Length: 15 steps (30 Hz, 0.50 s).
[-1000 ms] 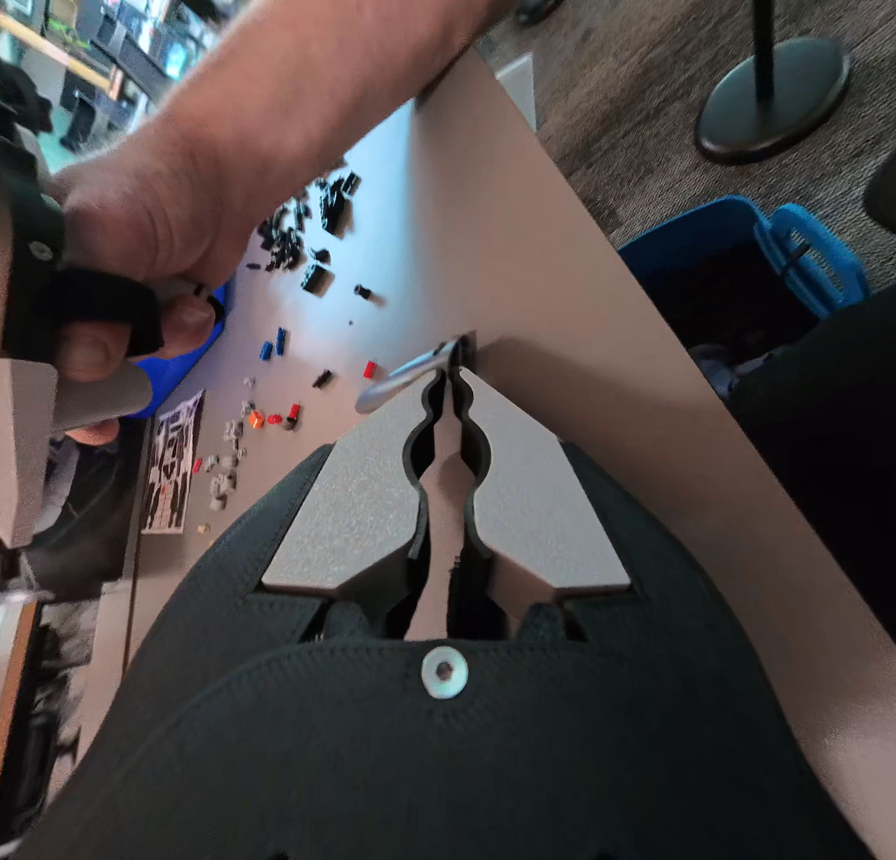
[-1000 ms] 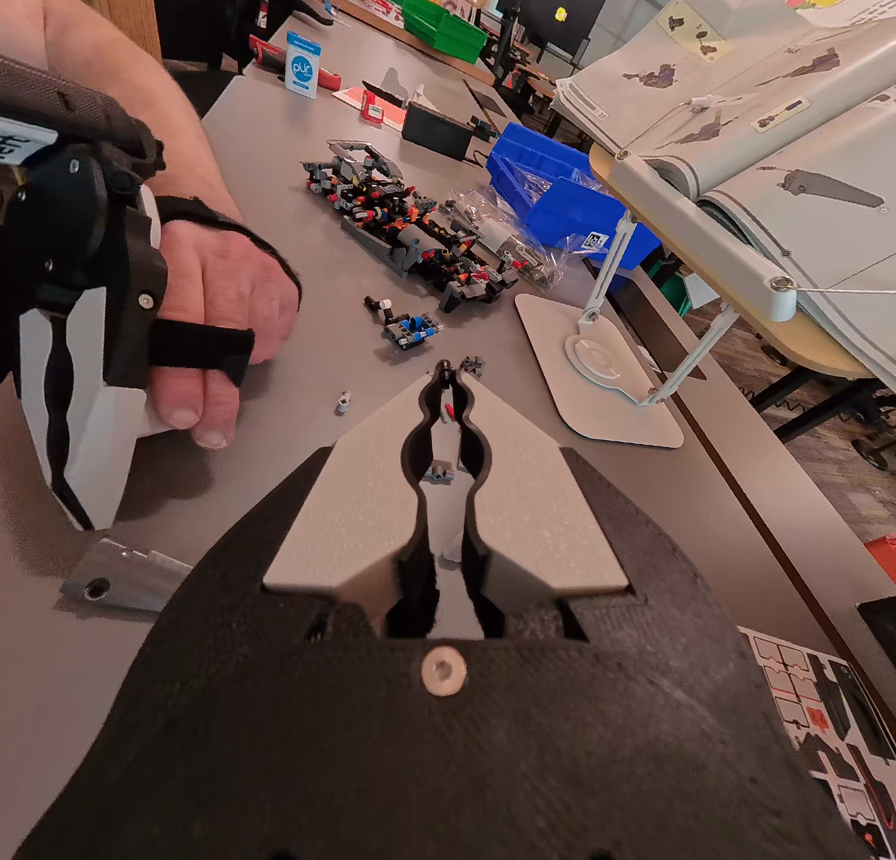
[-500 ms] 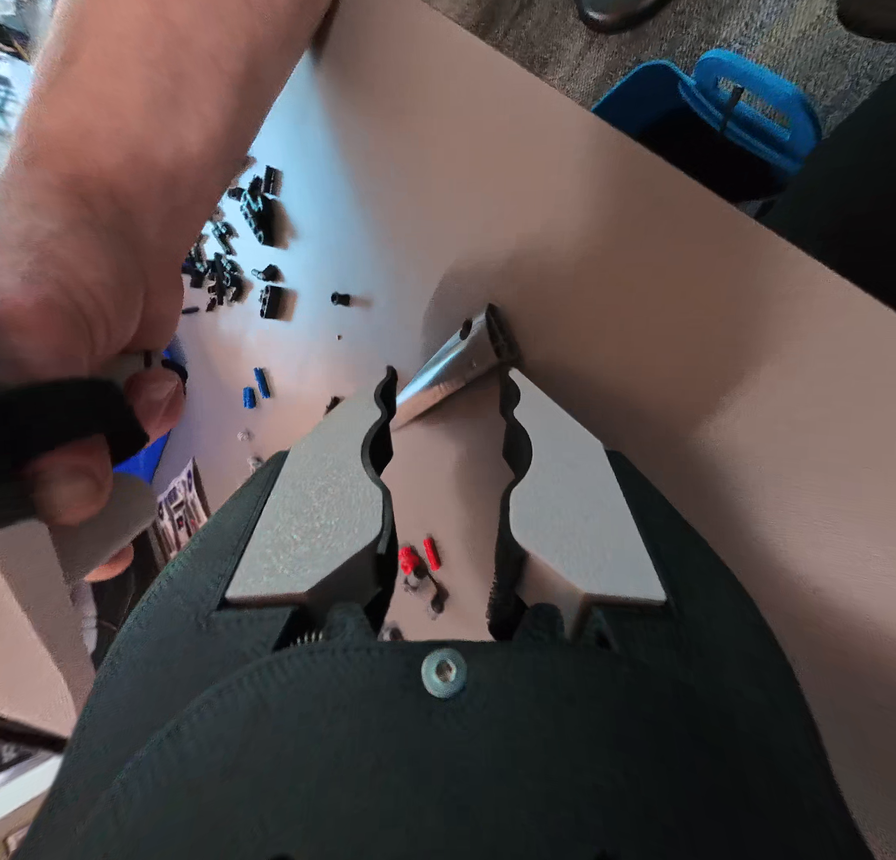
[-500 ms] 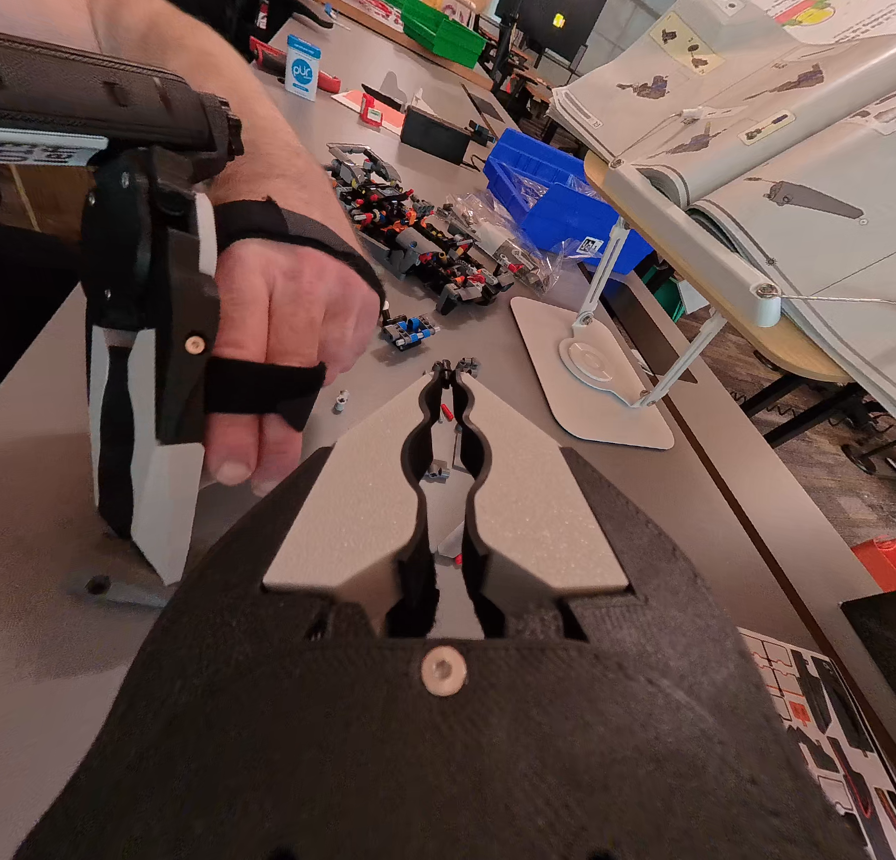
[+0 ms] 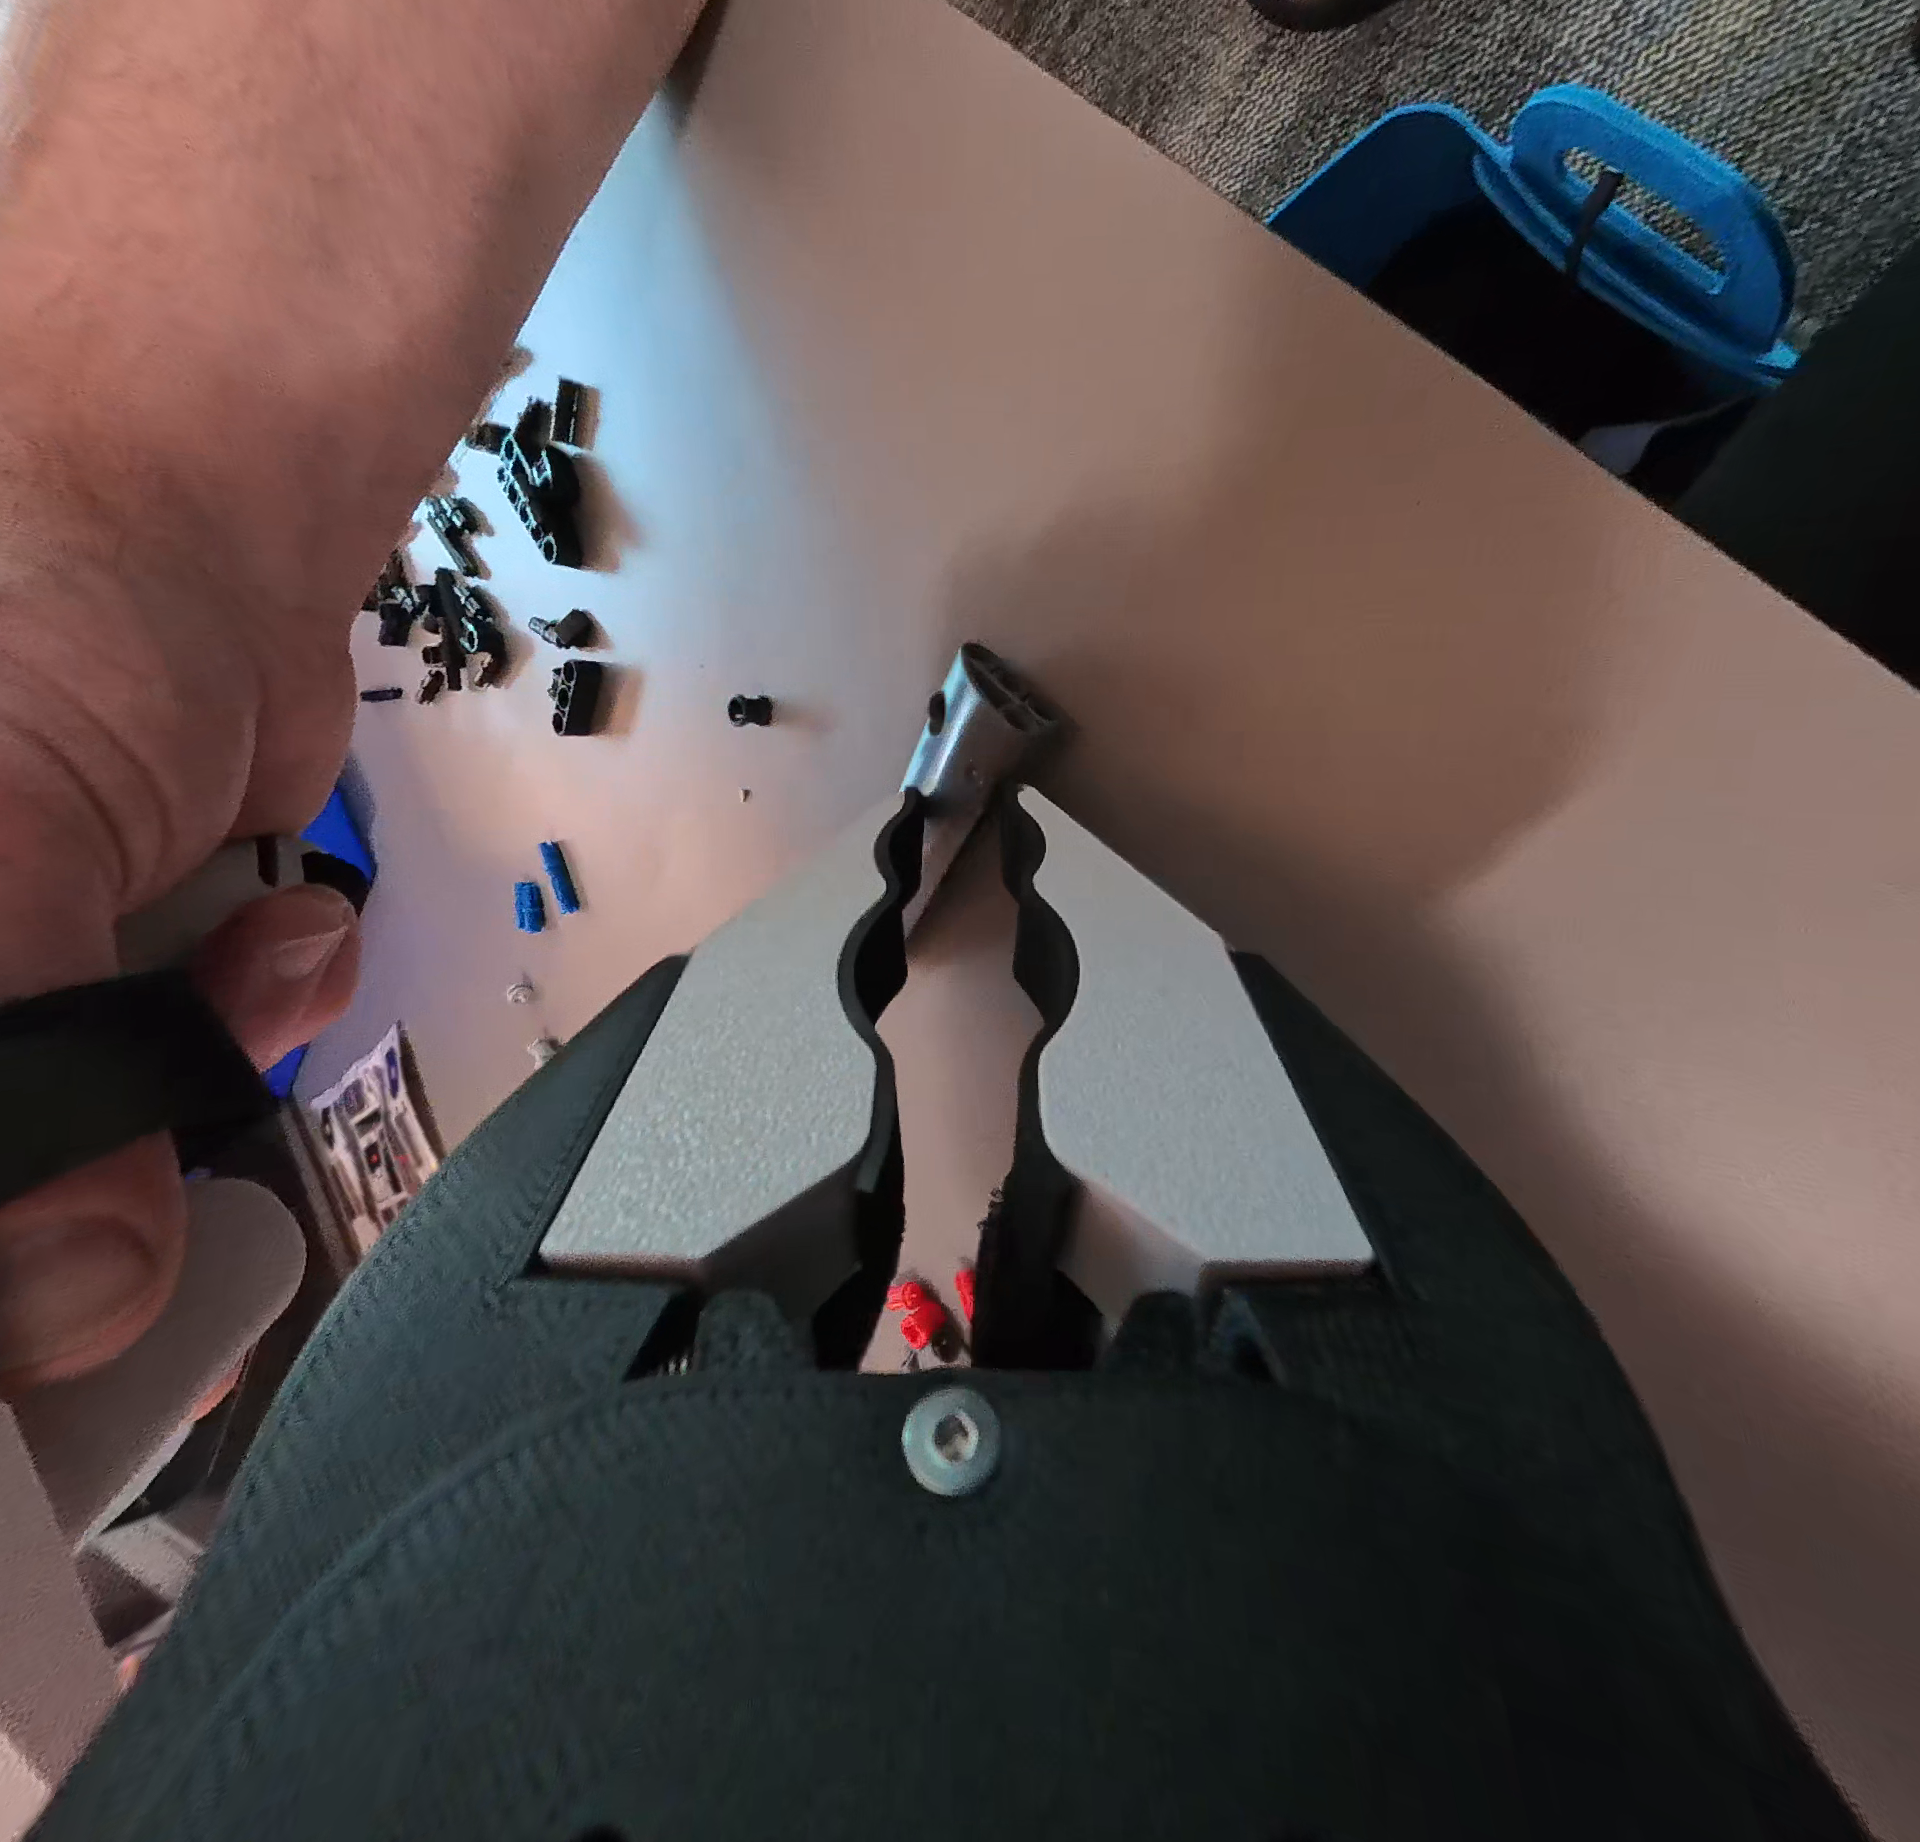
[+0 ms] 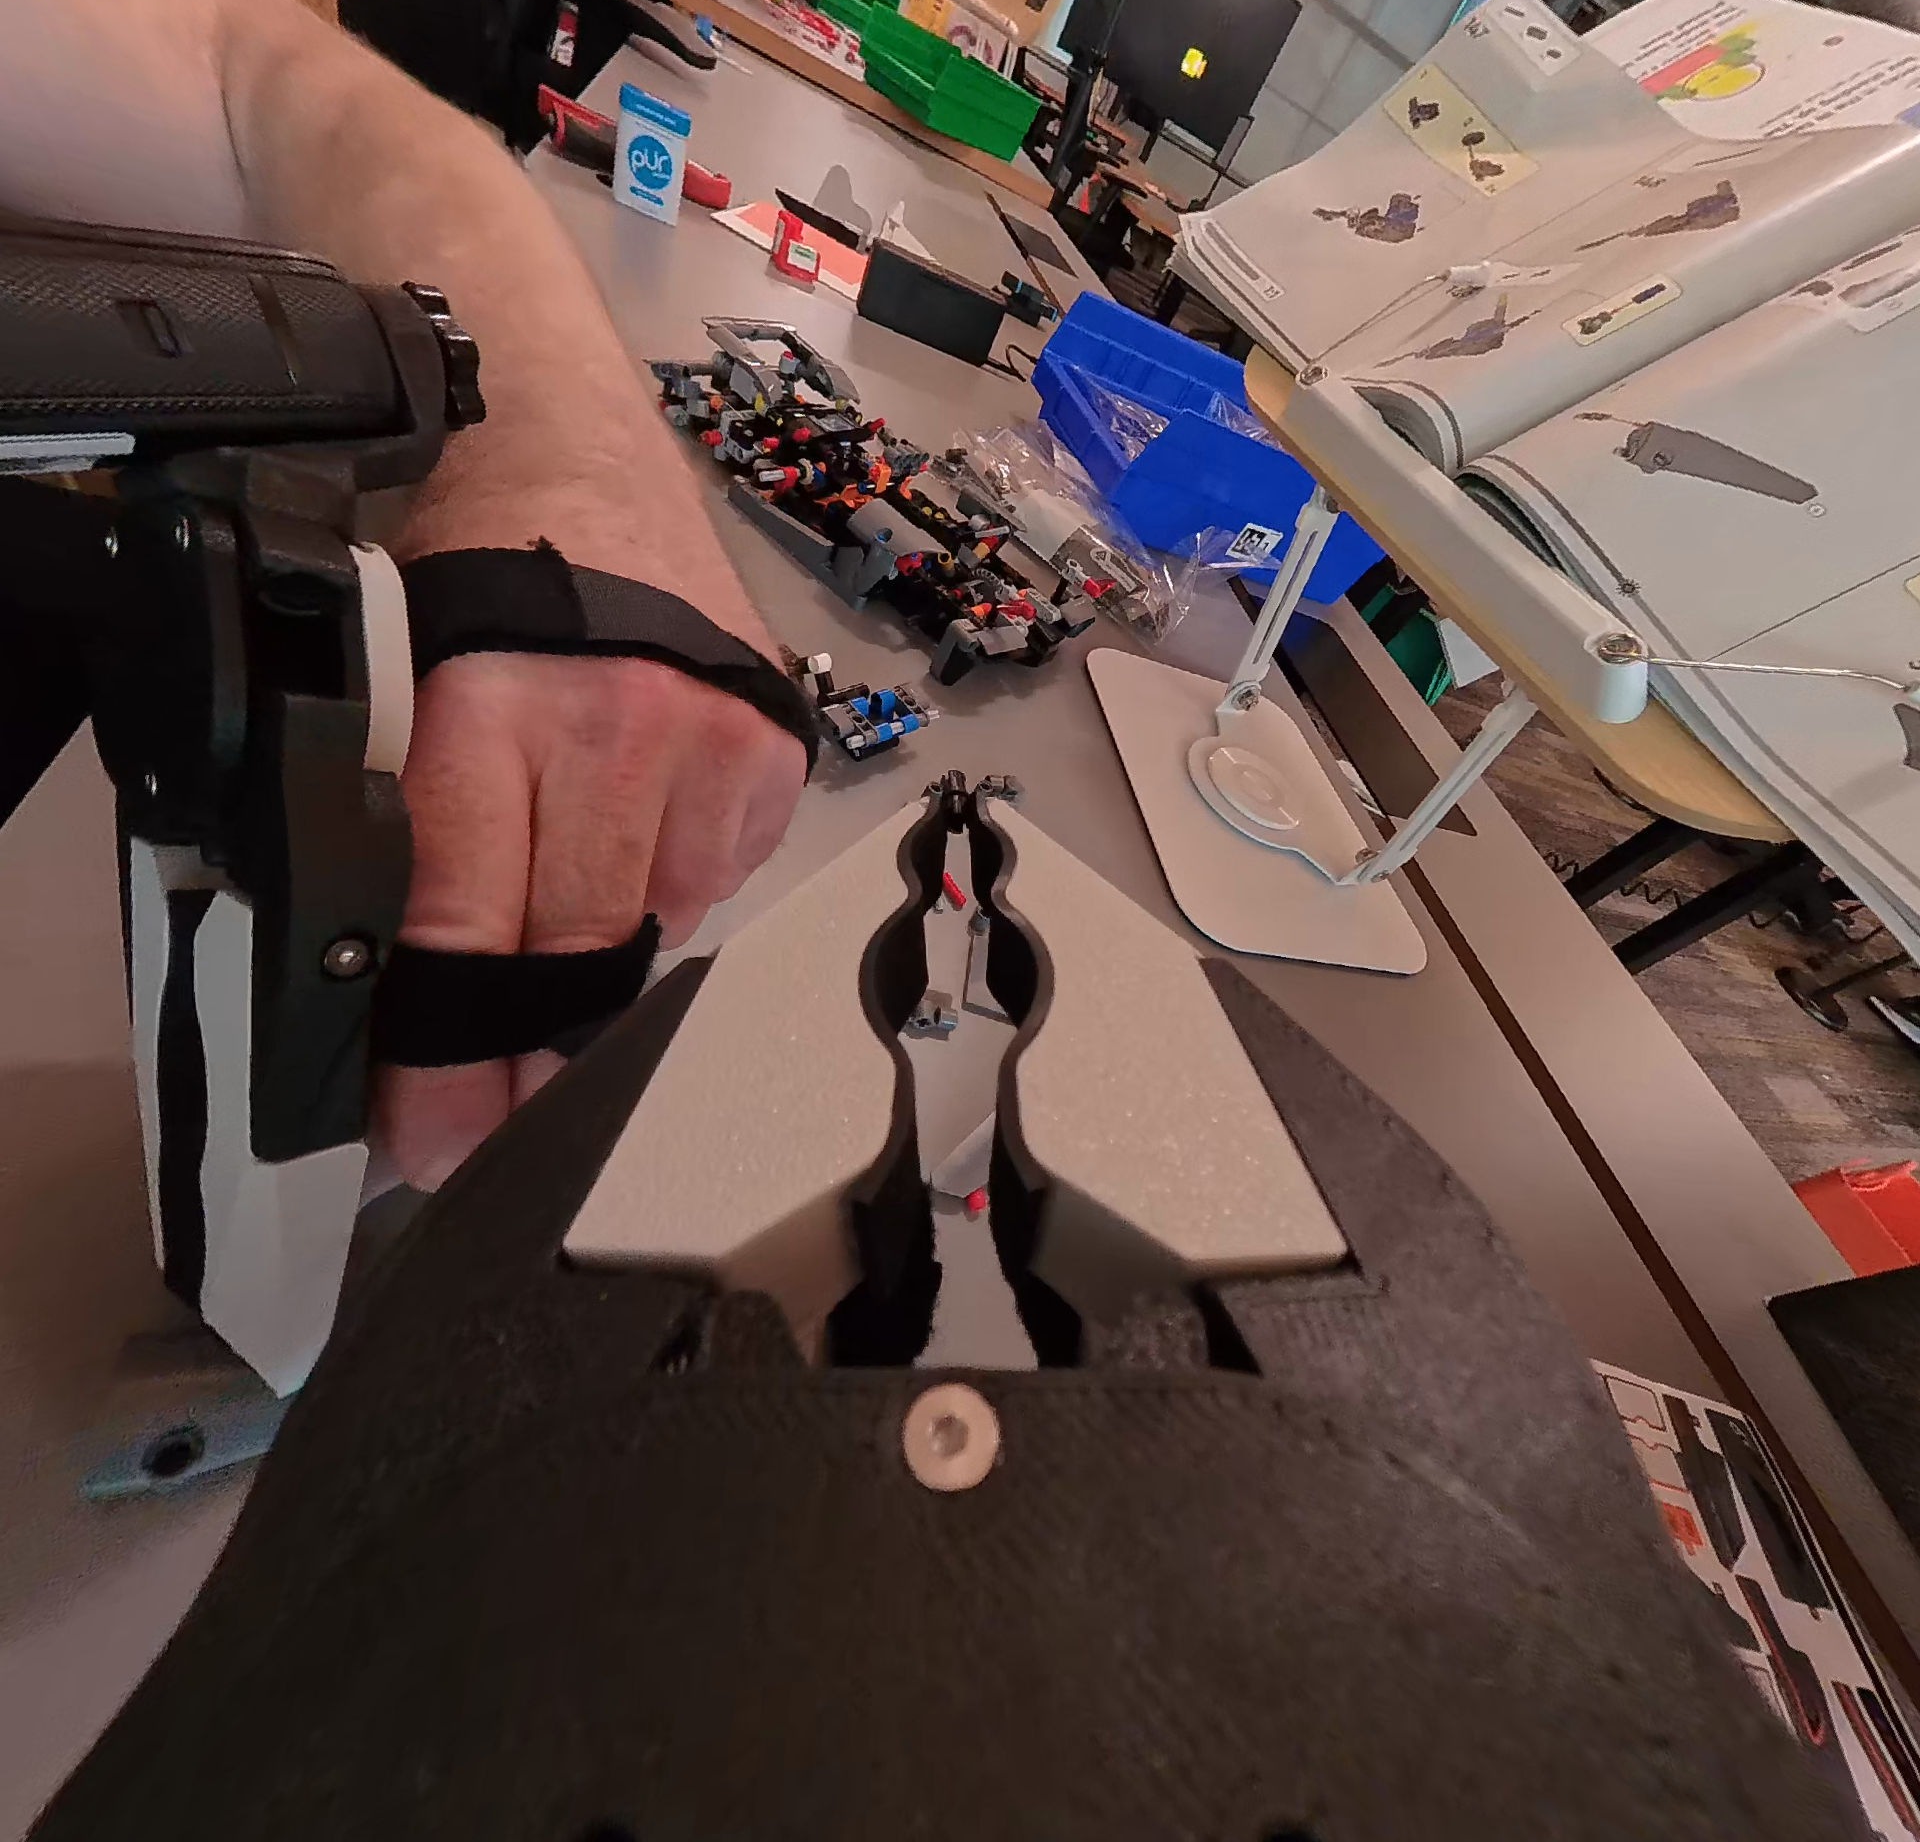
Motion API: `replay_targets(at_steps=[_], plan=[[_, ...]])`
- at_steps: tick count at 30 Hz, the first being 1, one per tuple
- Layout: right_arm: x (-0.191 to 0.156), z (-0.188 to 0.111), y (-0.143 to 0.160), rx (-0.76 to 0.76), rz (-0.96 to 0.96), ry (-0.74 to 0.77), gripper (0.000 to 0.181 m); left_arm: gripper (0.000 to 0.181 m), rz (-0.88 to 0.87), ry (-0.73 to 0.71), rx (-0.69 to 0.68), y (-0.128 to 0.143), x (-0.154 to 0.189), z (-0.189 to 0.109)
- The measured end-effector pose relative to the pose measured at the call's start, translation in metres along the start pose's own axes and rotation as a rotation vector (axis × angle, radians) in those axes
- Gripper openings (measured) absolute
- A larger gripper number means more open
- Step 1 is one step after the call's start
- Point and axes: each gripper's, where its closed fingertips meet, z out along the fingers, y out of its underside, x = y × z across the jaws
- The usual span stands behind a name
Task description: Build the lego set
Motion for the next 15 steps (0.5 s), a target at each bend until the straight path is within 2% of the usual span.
replay_targets(at_steps=[8, 15], plan=[[0.001, -0.001, 0.0, -0.002, -0.005, 0.009, 0.002, 0.006, -0.055, -0.149, -0.022, 0.006, -0.008, -0.005], [0.003, 0.001, 0.005, -0.019, -0.003, 0.017, 0.002, 0.006, -0.116, -0.256, -0.04, 0.016, -0.014, -0.026]])
